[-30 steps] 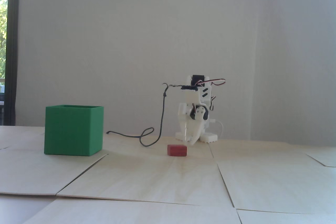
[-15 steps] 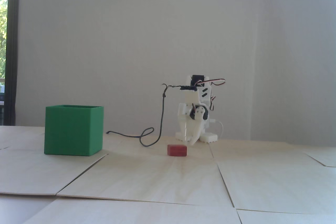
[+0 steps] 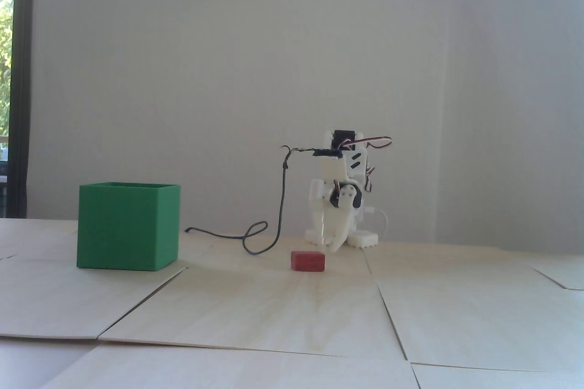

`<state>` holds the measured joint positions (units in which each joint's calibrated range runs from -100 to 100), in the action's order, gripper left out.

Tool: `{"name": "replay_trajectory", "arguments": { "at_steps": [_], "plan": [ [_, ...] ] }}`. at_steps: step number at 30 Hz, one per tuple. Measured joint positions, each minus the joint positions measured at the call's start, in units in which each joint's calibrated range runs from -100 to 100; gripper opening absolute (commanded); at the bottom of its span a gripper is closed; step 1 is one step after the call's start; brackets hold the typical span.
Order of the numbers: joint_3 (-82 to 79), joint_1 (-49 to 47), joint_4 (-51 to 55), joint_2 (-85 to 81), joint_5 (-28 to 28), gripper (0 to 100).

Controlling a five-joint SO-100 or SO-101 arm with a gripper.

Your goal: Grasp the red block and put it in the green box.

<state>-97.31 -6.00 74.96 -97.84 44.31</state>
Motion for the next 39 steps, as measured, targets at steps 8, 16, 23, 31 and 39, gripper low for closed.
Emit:
{"name": "replay_trajectory", "arguments": {
  "at_steps": [8, 16, 23, 31, 39],
  "plan": [
    [0.0, 0.0, 0.0, 0.0, 0.0, 3],
    [0.0, 0.0, 0.0, 0.0, 0.0, 3],
    [0.0, -5.4, 0.0, 0.0, 0.0, 3],
    [4.1, -9.3, -5.3, -0.1, -2.9, 3],
    [10.7, -9.6, -6.3, 3.2, -3.3, 9]
  ]
}}
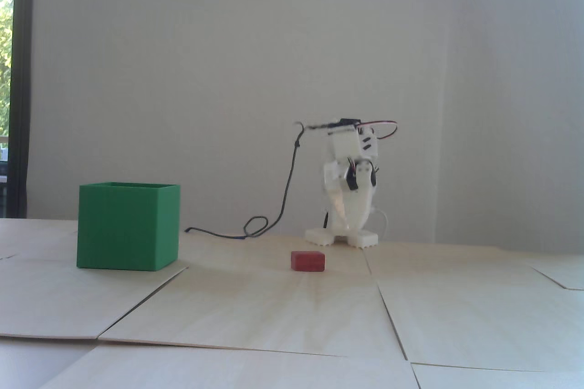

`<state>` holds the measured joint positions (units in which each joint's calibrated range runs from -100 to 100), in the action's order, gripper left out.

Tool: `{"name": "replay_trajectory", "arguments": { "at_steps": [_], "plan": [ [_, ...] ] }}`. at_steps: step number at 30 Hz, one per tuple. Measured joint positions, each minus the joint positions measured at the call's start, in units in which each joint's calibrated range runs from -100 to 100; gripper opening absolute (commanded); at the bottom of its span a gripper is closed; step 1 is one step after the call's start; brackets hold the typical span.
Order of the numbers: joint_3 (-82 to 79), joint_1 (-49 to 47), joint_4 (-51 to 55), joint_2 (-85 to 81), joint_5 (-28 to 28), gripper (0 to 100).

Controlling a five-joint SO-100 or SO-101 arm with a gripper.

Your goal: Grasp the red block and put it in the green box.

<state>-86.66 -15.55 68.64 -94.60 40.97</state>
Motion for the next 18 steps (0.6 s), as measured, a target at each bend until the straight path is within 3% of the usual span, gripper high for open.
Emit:
{"name": "replay_trajectory", "arguments": {
  "at_steps": [11, 18],
  "plan": [
    [26.0, 0.3, -2.9, 35.9, -4.2, 9],
    [44.7, 6.6, -4.1, 64.7, -4.3, 9]
  ]
}}
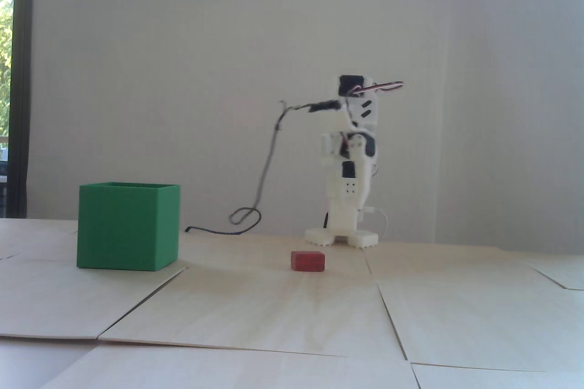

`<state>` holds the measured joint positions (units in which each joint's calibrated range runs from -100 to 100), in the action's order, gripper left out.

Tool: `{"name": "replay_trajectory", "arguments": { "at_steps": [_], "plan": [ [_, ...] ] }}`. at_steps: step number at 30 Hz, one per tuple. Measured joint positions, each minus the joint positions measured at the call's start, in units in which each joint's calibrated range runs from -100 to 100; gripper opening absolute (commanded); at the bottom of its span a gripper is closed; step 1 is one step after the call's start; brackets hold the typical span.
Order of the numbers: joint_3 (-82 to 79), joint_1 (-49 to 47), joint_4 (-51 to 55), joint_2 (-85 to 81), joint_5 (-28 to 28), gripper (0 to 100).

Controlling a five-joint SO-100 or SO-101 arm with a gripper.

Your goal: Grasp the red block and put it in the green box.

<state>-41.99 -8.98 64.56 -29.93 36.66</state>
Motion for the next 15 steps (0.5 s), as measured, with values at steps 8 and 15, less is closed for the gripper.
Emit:
{"name": "replay_trajectory", "arguments": {
  "at_steps": [8, 15],
  "plan": [
    [17.4, 5.9, -0.1, 24.3, -0.1, 9],
    [30.9, 11.2, -0.1, 38.4, -0.1, 9]
  ]
}}
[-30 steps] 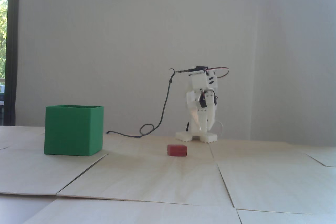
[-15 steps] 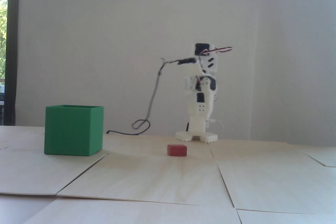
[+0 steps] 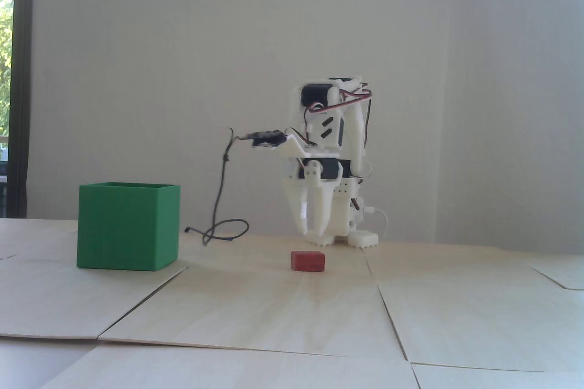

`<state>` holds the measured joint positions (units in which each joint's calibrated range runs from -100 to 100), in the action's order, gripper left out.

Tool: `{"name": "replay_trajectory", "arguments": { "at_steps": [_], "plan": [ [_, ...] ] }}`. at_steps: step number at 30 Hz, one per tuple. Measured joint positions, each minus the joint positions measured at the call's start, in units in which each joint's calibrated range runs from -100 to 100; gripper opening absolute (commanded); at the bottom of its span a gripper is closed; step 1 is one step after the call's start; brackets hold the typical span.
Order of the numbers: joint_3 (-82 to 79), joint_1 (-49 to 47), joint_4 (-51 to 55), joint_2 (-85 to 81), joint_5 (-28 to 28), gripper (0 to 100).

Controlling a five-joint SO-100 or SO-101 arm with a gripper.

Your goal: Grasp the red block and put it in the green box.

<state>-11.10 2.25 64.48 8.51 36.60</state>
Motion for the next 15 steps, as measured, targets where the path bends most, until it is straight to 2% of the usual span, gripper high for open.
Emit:
{"name": "replay_trajectory", "arguments": {
  "at_steps": [9, 15],
  "plan": [
    [2.2, 2.4, 0.0, 5.1, 0.0, 10],
    [2.2, 3.1, 0.0, 5.1, 0.1, 20]
  ]
}}
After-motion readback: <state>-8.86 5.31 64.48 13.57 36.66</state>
